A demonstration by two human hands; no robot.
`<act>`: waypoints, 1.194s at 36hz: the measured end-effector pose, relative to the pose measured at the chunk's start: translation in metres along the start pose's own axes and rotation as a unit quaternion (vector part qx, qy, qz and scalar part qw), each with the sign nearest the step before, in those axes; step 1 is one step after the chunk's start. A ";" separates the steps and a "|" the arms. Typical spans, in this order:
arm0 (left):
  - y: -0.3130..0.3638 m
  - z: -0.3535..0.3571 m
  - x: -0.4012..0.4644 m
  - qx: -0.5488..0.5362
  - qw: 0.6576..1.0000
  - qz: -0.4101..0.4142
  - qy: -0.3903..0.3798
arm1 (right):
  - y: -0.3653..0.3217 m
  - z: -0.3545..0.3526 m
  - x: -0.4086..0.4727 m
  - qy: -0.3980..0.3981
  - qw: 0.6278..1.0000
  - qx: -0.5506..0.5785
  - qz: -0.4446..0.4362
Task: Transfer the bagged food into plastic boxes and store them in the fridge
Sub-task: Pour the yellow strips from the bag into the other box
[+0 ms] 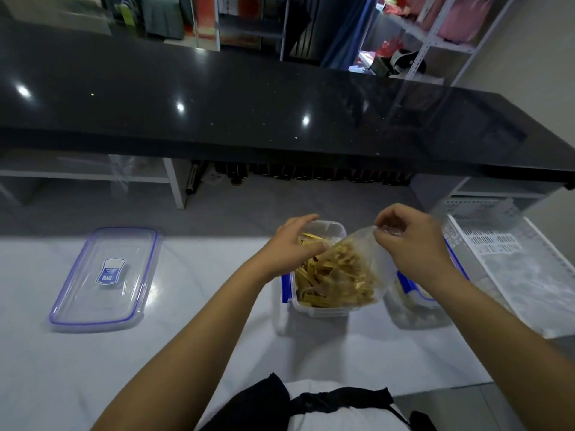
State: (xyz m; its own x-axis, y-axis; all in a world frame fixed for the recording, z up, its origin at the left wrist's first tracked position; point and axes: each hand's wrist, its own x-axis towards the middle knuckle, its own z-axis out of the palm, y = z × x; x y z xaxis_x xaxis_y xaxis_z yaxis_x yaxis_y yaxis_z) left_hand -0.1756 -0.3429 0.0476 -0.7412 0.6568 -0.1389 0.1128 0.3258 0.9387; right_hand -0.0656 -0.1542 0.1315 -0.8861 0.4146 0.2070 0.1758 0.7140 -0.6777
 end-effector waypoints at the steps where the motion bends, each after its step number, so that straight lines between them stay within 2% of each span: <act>1: 0.001 0.002 0.003 0.003 1.000 0.004 0.005 | 0.000 0.000 -0.001 0.001 1.000 0.006 0.000; 6: 0.000 0.011 0.016 0.109 0.992 0.049 -0.029 | 0.001 -0.004 -0.005 0.000 0.999 0.047 0.007; 11: -0.004 0.018 0.028 0.178 0.982 0.047 -0.045 | 0.012 -0.014 -0.016 0.004 0.998 0.059 0.002; 13: -0.006 0.018 0.031 0.176 0.983 0.047 -0.030 | 0.020 -0.016 -0.024 0.028 0.996 0.074 0.026; 15: -0.007 0.015 0.033 0.155 0.987 0.045 -0.007 | 0.029 -0.015 -0.034 0.049 0.987 0.123 0.086; 19: -0.005 0.004 0.037 0.092 0.993 0.052 0.043 | 0.050 0.004 -0.062 0.024 0.930 0.275 0.244; 21: -0.007 -0.003 0.038 0.082 0.995 0.043 0.027 | 0.058 0.018 -0.079 -0.017 0.900 0.314 0.302; 23: -0.013 -0.008 0.041 0.079 0.997 0.022 0.007 | 0.059 0.031 -0.093 -0.044 0.877 0.348 0.328; 27: -0.025 -0.013 0.052 0.050 0.997 -0.013 0.050 | 0.052 0.049 -0.106 -0.032 0.814 0.432 0.386; 30: -0.028 -0.011 0.061 0.050 0.997 -0.049 0.012 | 0.043 0.057 -0.109 -0.046 0.755 0.503 0.419; 33: -0.028 -0.014 0.067 0.051 0.995 -0.086 -0.015 | 0.038 0.057 -0.108 -0.041 0.718 0.546 0.429; 38: -0.035 -0.022 0.047 0.056 0.994 -0.093 0.031 | 0.049 0.052 -0.101 -0.033 0.699 0.579 0.418; 43: -0.049 -0.020 -0.010 0.107 0.981 -0.109 0.117 | 0.070 0.039 -0.080 -0.034 0.728 0.568 0.382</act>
State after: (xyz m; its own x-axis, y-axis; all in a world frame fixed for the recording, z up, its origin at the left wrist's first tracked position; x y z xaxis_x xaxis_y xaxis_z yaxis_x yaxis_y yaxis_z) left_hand -0.1865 -0.3792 0.0092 -0.8921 0.3898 -0.2286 0.0533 0.5931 0.8034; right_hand 0.0011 -0.1597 0.0402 -0.7422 0.3884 -0.5462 0.1949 -0.6546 -0.7304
